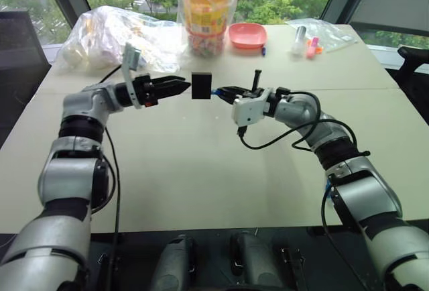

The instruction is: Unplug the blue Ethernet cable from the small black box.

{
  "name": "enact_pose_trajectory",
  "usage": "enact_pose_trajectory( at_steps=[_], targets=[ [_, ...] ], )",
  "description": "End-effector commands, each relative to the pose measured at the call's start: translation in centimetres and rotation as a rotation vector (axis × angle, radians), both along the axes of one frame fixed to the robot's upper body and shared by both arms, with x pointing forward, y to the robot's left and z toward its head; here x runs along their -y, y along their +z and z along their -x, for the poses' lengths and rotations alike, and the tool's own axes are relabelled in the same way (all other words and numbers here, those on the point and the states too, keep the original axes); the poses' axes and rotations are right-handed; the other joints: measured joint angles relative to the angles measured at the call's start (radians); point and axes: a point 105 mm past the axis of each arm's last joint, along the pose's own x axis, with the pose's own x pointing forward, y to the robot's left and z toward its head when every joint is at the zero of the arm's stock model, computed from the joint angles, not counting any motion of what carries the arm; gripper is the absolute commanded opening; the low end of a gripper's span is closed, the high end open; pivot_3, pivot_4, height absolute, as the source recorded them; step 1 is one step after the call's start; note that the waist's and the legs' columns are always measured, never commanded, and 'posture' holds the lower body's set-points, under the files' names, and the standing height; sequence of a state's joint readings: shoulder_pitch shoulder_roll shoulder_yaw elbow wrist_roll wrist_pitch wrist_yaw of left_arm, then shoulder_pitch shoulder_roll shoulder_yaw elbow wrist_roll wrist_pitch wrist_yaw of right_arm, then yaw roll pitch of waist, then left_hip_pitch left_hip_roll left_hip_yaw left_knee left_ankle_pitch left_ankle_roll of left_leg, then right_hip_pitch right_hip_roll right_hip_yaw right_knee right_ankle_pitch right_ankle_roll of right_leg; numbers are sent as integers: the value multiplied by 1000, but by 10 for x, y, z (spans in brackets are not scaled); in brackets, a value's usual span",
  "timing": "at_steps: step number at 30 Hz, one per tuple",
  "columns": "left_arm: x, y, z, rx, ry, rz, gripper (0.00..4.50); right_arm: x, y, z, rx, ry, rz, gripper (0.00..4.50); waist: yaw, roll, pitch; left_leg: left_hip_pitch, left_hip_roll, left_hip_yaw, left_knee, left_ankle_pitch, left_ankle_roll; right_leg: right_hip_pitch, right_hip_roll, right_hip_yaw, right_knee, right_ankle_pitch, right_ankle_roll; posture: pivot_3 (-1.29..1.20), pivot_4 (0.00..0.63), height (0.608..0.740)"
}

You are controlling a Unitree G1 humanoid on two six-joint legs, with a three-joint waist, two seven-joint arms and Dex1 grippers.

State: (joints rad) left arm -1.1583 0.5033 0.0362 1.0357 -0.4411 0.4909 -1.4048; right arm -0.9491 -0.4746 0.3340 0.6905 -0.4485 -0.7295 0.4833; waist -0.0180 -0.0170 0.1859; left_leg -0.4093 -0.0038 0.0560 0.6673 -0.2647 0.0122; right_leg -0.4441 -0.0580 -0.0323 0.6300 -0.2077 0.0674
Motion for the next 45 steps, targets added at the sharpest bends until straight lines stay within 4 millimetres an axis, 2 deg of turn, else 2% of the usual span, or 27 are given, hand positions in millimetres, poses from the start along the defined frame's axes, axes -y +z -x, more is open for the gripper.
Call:
enact_pose_trajectory(
  at_steps=[1,4,5,6,12,13,14,17,19,21,22,25,26,28,34,39,45],
  targets=[
    [10,6,-6,62,-8,-57,4009,-2,19,6,61,13,-37,42,0,0,0,0,0,0,0,0,0,0,0,0,0,0,0,0,150,740],
    [20,9,-11,69,5,-51,4009,-4,21,10,62,14,-48,42,-1,0,0,0,0,0,0,-1,1,0,0,0,0,0,1,0,150,740],
    [22,9,-12,71,9,-48,3453,-5,21,10,62,12,-51,0,-2,0,0,0,0,0,0,-1,1,0,0,0,0,0,1,0,150,740],
    [24,11,-12,77,3,-43,3186,-5,20,11,59,9,-50,0,-2,0,0,0,0,0,0,-1,1,0,0,0,0,0,1,0,150,740],
    [29,14,-9,78,-44,-20,623,-8,12,16,38,7,-32,0,0,-1,0,0,0,0,0,-1,1,0,0,0,0,0,1,0,150,740],
    [29,12,-8,76,-51,-23,528,-8,10,16,30,6,-31,0,-1,-1,0,0,0,0,0,-1,1,0,0,0,0,0,1,0,150,740],
    [29,11,-7,75,-55,-25,533,-8,8,16,14,6,-31,0,-1,-1,0,0,0,0,0,-1,1,0,0,0,0,0,1,0,150,740],
    [28,8,-8,71,-45,-35,533,-1,0,17,-58,-6,-34,1183,0,-1,0,0,0,-1,0,-1,1,0,0,0,0,0,1,0,150,740],
    [25,6,-7,62,-49,-26,533,27,-4,8,-121,-148,-130,2210,2,-1,0,0,0,-1,0,-1,1,0,0,0,0,0,1,0,150,740],
    [22,6,-6,52,-50,-9,533,42,-7,7,-234,-225,-277,3184,7,-1,0,0,0,-1,0,-1,1,1,0,0,0,-1,1,0,150,740],
    [21,7,-6,44,-47,12,533,46,-6,8,-354,-247,-447,3717,7,-1,1,0,0,-2,0,-1,2,1,0,0,0,-1,1,0,150,740],
    [20,9,-3,26,-70,66,533,53,1,15,-838,-192,-1147,3717,1,-2,1,-1,0,-3,1,-1,2,1,-1,0,1,-1,1,0,150,740],
    [21,10,-1,23,-82,82,533,54,2,17,-944,-151,-1289,3717,0,-2,1,-1,1,-3,1,-1,2,1,-3,0,1,0,1,0,150,740],
    [23,15,3,17,-125,138,533,44,1,29,-1121,-41,-1458,3717,2,-1,1,0,2,-4,1,0,0,0,-4,0,2,0,0,0,150,740],
    [21,26,3,-36,-116,296,533,22,9,50,-1338,152,-1649,3717,3,-1,1,0,1,-5,1,0,0,1,-4,-1,2,0,0,0,150,740],
    [25,23,5,-61,-128,331,533,1,11,66,-1403,224,-1594,3717,4,-1,1,0,0,-5,1,-1,1,1,-3,-1,2,0,0,0,150,740],
    [29,21,2,-51,-99,321,533,-4,10,67,-1408,227,-1580,3717,3,-1,1,0,0,-4,1,-1,2,1,-2,-1,2,0,0,0,150,740]
  ],
)
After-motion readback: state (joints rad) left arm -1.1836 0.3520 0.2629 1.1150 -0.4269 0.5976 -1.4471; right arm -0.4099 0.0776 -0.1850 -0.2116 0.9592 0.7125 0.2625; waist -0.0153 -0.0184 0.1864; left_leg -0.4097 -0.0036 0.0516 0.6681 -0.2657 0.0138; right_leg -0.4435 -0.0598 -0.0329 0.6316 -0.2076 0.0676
